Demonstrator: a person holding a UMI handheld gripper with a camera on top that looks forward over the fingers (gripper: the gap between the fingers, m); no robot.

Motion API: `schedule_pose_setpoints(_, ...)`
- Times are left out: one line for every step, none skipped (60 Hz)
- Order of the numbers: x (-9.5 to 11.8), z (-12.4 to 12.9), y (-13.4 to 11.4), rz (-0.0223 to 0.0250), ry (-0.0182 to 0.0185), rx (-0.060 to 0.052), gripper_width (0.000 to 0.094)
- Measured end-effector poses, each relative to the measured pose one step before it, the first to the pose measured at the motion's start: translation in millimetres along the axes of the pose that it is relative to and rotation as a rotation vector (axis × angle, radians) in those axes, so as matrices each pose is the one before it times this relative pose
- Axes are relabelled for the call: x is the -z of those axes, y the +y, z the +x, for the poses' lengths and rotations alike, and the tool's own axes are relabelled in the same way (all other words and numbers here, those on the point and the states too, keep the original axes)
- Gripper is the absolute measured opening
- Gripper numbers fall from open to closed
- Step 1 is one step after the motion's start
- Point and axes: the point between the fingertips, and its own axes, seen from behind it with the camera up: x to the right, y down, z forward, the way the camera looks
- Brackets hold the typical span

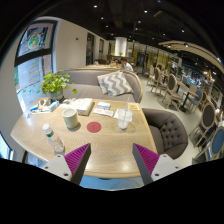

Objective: Pour water

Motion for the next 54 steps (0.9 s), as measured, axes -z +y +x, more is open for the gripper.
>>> schedule_pose_setpoints(0.13,-1.22,1.08,-0.00303,-0.00102,-0.0002,0.0855)
schedule_pose_setpoints(0.04,-1.89,1.15,-0.00229,-0.00118,-0.0005,0.0855)
schedule_pose_setpoints(0.22,-2.73,1.38,-0.00146,-0.00096,-0.0006,0.0855)
schedule_pose_setpoints(0.14,-6.41,2.08,-0.00013,0.00040,-0.0012,0.0856)
schedule_pose_setpoints(0.19,2.54,0.34,-0.00132,0.00015,0.0008,0.0855)
schedule_pose_setpoints(-1.06,-12.35,3.49,0.00125,0.00156,-0.0011,0.0856)
schedule_pose_setpoints(-0.43,-6.09,1.98,0.00070,0.00046,-0.0003,0.0856)
schedule_pose_setpoints(-0.41,-5.78,1.89,0.00111,0.00046,-0.0002,0.0857)
schedule_pose_setpoints(-0.51,-5.52,2.20,0.00138,-0.00008,0.0000,0.0857)
schedule_pose_setpoints(-0.99,-5.69,2.54,-0.00006,-0.00072,0.0003,0.0858)
schedule_pose_setpoints(-0.76,-5.95,2.80,-0.00100,-0.00081,0.0001,0.0857)
schedule_pose_setpoints(-0.86,-5.92,2.61,-0.00056,-0.00049,-0.0005,0.0855)
schedule_pose_setpoints(-0.90,-5.76,2.64,0.00031,-0.00005,-0.0016,0.0857)
schedule_pose_setpoints(-1.14,-5.75,2.58,0.00038,0.00011,-0.0022,0.0855)
schedule_pose_setpoints(-1.19,-6.05,2.82,0.00011,-0.00019,-0.0027,0.0854)
schedule_pose_setpoints(-1.14,-6.42,2.78,-0.00052,-0.00173,-0.0026,0.0854)
schedule_pose_setpoints(-1.30,-6.97,2.87,-0.00101,-0.00377,-0.0031,0.0855)
schedule_pose_setpoints(-1.63,-7.47,2.93,-0.00197,-0.00489,-0.0030,0.0855)
schedule_pose_setpoints(-1.65,-7.47,2.80,-0.00258,-0.00522,-0.0033,0.0856)
schedule_pose_setpoints(-2.07,-6.91,2.90,-0.00291,-0.00500,-0.0034,0.0857)
schedule_pose_setpoints(-2.11,-6.92,2.94,-0.00200,-0.00486,-0.0036,0.0856)
schedule_pose_setpoints(-2.30,-6.90,2.71,-0.00165,-0.00437,-0.0041,0.0855)
schedule_pose_setpoints(-2.34,-7.27,2.88,-0.00202,-0.00481,-0.0044,0.0856)
schedule_pose_setpoints(-2.68,-7.02,3.24,-0.00334,-0.00569,-0.0040,0.0854)
schedule_pose_setpoints(-2.31,-6.89,3.30,-0.00373,-0.00609,-0.0037,0.0856)
schedule_pose_setpoints(-2.56,-7.11,2.49,-0.00213,-0.00693,-0.0031,0.0858)
schedule_pose_setpoints(-2.74,-6.95,2.04,-0.00006,-0.00691,-0.0029,0.0859)
schedule_pose_setpoints(-2.52,-6.73,1.78,0.00186,-0.00681,-0.0020,0.0859)
schedule_pose_setpoints(-2.83,-6.65,1.31,0.00378,-0.00656,-0.0009,0.0859)
schedule_pose_setpoints(-2.86,-6.56,1.08,0.00563,-0.00628,0.0006,0.0859)
schedule_pose_setpoints(-3.06,-6.27,0.92,0.00625,-0.00628,0.0019,0.0860)
schedule_pose_setpoints(-3.59,-6.24,0.82,0.00596,-0.00554,0.0034,0.0858)
schedule_pose_setpoints(-3.79,-6.07,0.54,0.00606,-0.00515,0.0040,0.0858)
schedule_pose_setpoints(-3.45,-5.67,0.50,0.00723,-0.00462,0.0037,0.0858)
schedule_pose_setpoints(-3.83,-5.40,-0.12,0.00919,-0.00376,0.0036,0.0859)
schedule_pose_setpoints(-3.59,-4.97,-0.15,0.00956,-0.00306,0.0031,0.0858)
schedule_pose_setpoints(-3.67,-4.33,0.22,0.00782,-0.00238,0.0033,0.0858)
schedule_pose_setpoints(-4.26,-4.49,0.56,0.00596,-0.00192,0.0036,0.0858)
schedule_pose_setpoints(-3.69,-3.88,0.50,0.00402,-0.00207,0.0036,0.0859)
schedule_pose_setpoints(-4.28,-3.83,0.88,0.00233,-0.00167,0.0034,0.0858)
schedule_pose_setpoints(-4.29,-3.18,0.73,0.00164,-0.00126,0.0026,0.0860)
schedule_pose_setpoints(-4.60,-2.60,0.47,0.00218,0.00012,0.0009,0.0858)
schedule_pose_setpoints(-4.08,-2.25,0.00,0.00346,0.00083,-0.0012,0.0859)
schedule_pose_setpoints(-4.25,-2.16,-0.35,0.00462,0.00050,-0.0027,0.0860)
schedule_pose_setpoints(-4.30,-2.24,0.01,0.00369,-0.00076,-0.0039,0.0860)
schedule_pose_setpoints(-4.71,-2.59,0.43,0.00193,-0.00221,-0.0044,0.0860)
schedule_pose_setpoints(-4.52,-2.39,0.54,0.00039,-0.00299,-0.0037,0.0861)
schedule_pose_setpoints(-4.51,-1.87,0.45,0.00035,-0.00253,-0.0030,0.0862)
schedule_pose_setpoints(-4.64,-1.98,0.31,0.00109,-0.00188,-0.0024,0.0861)
schedule_pose_setpoints(-4.88,-1.43,0.21,0.00241,-0.00113,-0.0013,0.0860)
schedule_pose_setpoints(-4.69,-1.14,0.04,0.00333,-0.00120,-0.0004,0.0861)
schedule_pose_setpoints(-4.62,-1.25,0.18,0.00329,-0.00063,0.0008,0.0860)
schedule_pose_setpoints(-4.43,-0.97,0.51,0.00193,-0.00021,0.0011,0.0862)
schedule_pose_setpoints(-4.38,-0.99,0.20,0.00136,0.00012,0.0014,0.0859)
